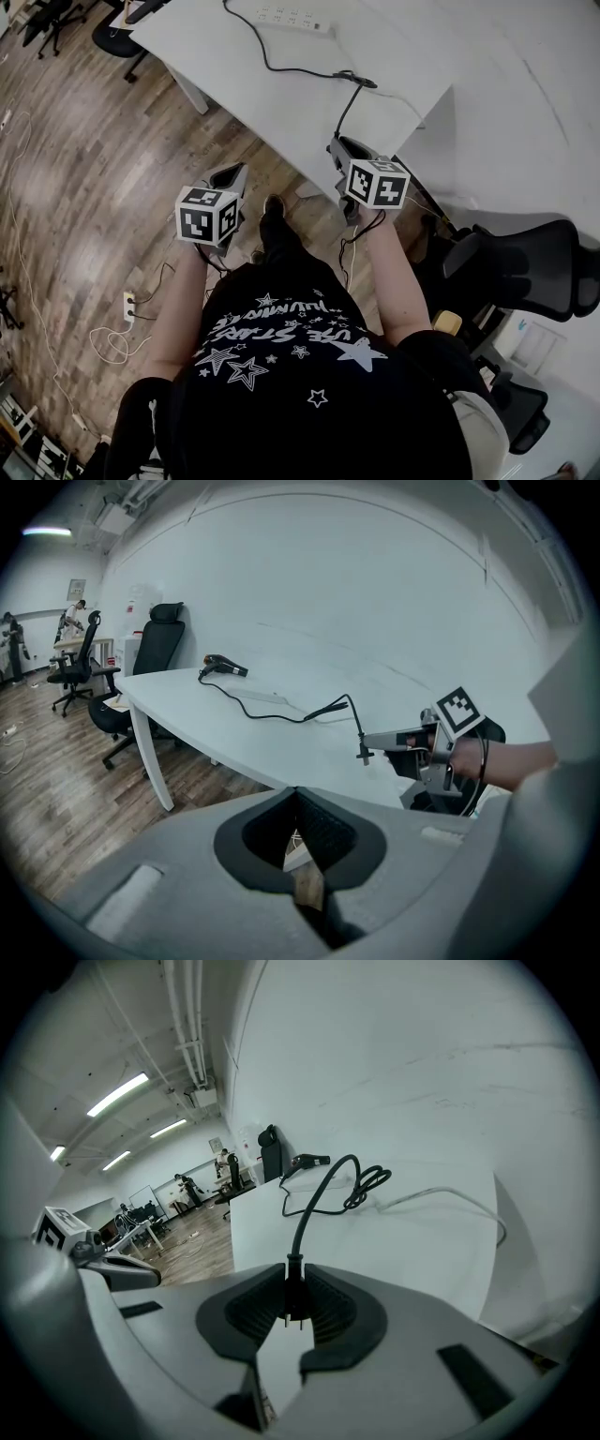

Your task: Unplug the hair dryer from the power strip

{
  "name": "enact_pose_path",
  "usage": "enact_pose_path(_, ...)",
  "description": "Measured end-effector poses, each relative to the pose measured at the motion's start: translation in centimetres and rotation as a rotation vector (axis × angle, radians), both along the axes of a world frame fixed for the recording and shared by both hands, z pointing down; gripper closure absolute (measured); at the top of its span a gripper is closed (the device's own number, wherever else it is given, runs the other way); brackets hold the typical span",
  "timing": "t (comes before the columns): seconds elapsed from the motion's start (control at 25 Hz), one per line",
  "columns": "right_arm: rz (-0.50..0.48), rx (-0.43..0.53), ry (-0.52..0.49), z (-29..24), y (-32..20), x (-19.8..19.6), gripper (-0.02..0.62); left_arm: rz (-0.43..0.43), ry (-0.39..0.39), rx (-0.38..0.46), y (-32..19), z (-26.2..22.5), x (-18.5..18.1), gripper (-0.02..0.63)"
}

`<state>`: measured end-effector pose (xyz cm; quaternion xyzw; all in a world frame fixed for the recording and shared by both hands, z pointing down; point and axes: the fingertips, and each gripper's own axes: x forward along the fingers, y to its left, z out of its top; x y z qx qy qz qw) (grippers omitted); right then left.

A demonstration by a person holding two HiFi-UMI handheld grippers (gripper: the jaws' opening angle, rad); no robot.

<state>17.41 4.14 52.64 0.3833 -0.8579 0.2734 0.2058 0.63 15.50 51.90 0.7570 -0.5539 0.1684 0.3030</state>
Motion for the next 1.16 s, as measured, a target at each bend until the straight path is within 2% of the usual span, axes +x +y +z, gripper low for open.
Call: enact_pose_path(1.16,-0.026,0.045,0.028,-1.3,3.1,0.0,0.529,-0.032,0.019,0.055,2.7,-1.9,-0.3,0.598)
